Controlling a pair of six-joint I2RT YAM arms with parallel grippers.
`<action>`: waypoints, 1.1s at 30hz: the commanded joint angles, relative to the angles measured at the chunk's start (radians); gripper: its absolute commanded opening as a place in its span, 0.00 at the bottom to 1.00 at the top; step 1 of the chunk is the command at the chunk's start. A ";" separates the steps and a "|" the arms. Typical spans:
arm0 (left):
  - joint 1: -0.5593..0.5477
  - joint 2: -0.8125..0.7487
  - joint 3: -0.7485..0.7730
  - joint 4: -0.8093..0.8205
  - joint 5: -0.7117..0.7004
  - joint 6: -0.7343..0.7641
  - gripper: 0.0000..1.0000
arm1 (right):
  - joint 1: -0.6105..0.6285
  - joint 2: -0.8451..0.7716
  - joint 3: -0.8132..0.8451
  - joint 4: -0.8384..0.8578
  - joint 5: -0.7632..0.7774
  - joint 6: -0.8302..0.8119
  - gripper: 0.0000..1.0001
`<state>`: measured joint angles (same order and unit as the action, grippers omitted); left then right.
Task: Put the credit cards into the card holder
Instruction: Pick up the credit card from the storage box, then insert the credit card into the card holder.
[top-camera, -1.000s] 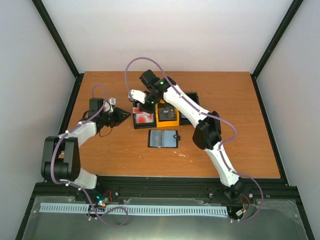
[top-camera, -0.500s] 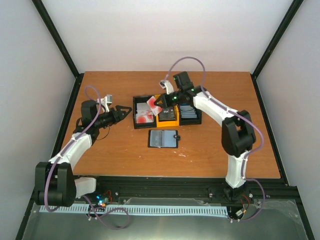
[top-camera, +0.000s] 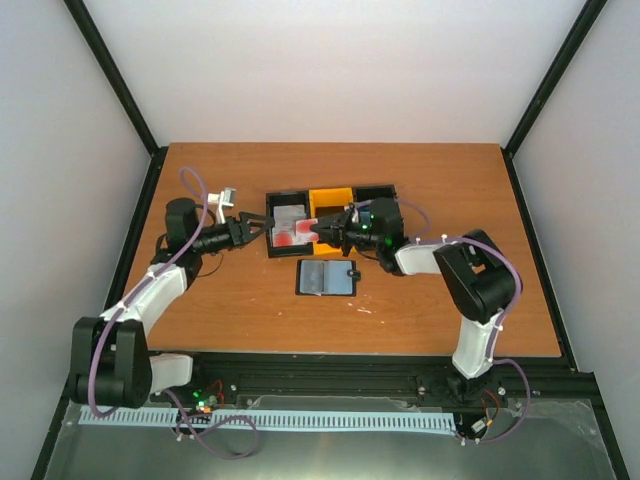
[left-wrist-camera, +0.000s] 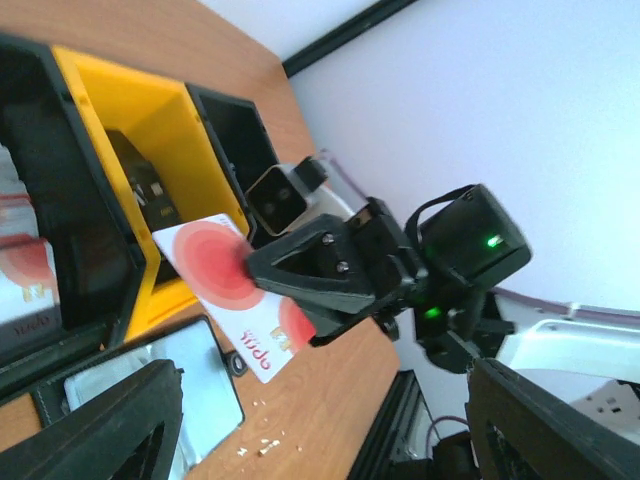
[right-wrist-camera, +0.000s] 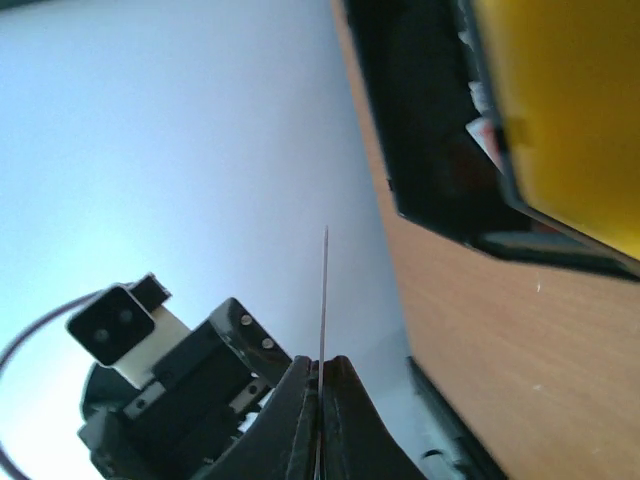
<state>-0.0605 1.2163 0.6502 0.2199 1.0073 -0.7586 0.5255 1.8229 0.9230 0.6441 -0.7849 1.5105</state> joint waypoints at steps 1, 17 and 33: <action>-0.027 0.066 0.040 0.016 0.037 -0.044 0.79 | 0.021 0.042 -0.064 0.504 0.015 0.461 0.03; -0.064 0.147 0.068 0.000 0.014 -0.133 0.75 | 0.048 -0.055 -0.175 0.346 0.005 0.301 0.03; -0.150 0.198 -0.032 -0.120 -0.175 0.113 0.69 | 0.036 -0.441 -0.354 -0.420 0.416 -0.578 0.03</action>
<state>-0.1909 1.3872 0.6342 0.1127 0.8783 -0.7250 0.5625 1.3766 0.6559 0.3241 -0.4728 1.1152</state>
